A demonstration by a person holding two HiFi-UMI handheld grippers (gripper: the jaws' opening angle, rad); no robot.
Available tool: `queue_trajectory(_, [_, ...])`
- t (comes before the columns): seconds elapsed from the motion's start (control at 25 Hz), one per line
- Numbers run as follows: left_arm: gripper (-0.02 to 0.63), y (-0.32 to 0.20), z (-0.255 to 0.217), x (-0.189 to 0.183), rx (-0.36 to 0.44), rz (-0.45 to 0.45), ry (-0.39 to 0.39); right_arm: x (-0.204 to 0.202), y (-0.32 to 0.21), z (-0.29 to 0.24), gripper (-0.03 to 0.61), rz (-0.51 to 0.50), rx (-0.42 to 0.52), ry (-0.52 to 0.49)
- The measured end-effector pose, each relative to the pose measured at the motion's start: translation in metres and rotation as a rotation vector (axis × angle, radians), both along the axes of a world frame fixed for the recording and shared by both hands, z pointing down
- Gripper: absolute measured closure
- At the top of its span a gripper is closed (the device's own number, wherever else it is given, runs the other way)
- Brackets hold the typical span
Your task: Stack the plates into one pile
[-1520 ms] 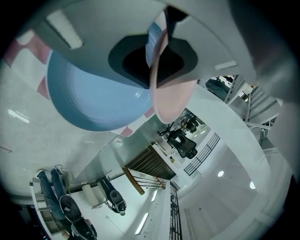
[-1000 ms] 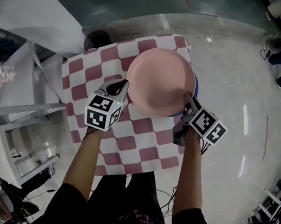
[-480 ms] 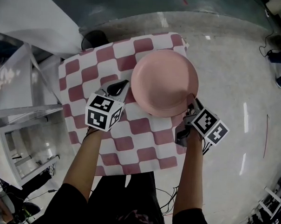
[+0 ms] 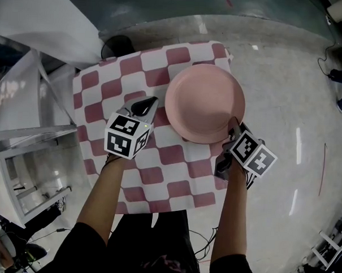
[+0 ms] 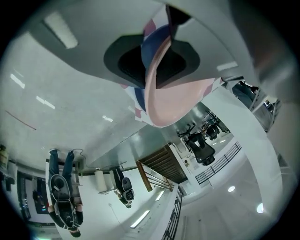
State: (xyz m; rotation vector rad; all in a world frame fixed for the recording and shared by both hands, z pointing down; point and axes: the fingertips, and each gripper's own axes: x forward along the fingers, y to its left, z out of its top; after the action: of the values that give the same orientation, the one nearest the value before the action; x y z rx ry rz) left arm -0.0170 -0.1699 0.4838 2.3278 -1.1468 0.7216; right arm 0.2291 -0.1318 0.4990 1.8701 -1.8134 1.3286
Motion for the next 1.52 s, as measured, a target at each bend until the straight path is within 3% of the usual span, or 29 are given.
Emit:
queue_trajectory(0.2, [0.617, 0.0, 0.001, -0.002, -0.001, -0.001, -0.002, -0.004, 0.0, 0.003, 0.411, -0.024, 0.006, 0.031])
queue_trajectory(0.28, [0.617, 0.001, 0.001, -0.002, 0.0, -0.001, -0.003, -0.006, -0.001, 0.002, 0.339, -0.052, 0.021, 0.062])
queue_trajectory(0.48, [0.617, 0.003, 0.0, -0.001, 0.002, 0.003, -0.004, -0.005, -0.003, -0.006, 0.333, -0.067, 0.066, 0.105])
queue_trajectory(0.64, [0.617, 0.005, 0.0, -0.001, 0.002, 0.003, -0.003, -0.001, -0.001, -0.012, 0.401, -0.058, 0.09, 0.114])
queue_trajectory(0.96, [0.617, 0.007, -0.004, 0.0, 0.005, -0.005, 0.005, -0.005, 0.002, -0.024, 0.448, -0.087, 0.138, 0.144])
queue_trajectory(1.12, [0.617, 0.01, -0.003, -0.002, 0.003, -0.008, 0.008, -0.006, 0.005, -0.025, 0.511, -0.111, 0.148, 0.191])
queue_trajectory(1.2, [0.617, 0.011, -0.002, -0.002, 0.0, -0.014, 0.011, -0.008, 0.006, -0.024, 0.573, -0.118, 0.148, 0.196])
queue_trajectory(1.52, [0.617, 0.014, -0.004, -0.003, 0.004, -0.029, 0.013, -0.021, 0.007, -0.027, 0.574, -0.2, 0.182, 0.243])
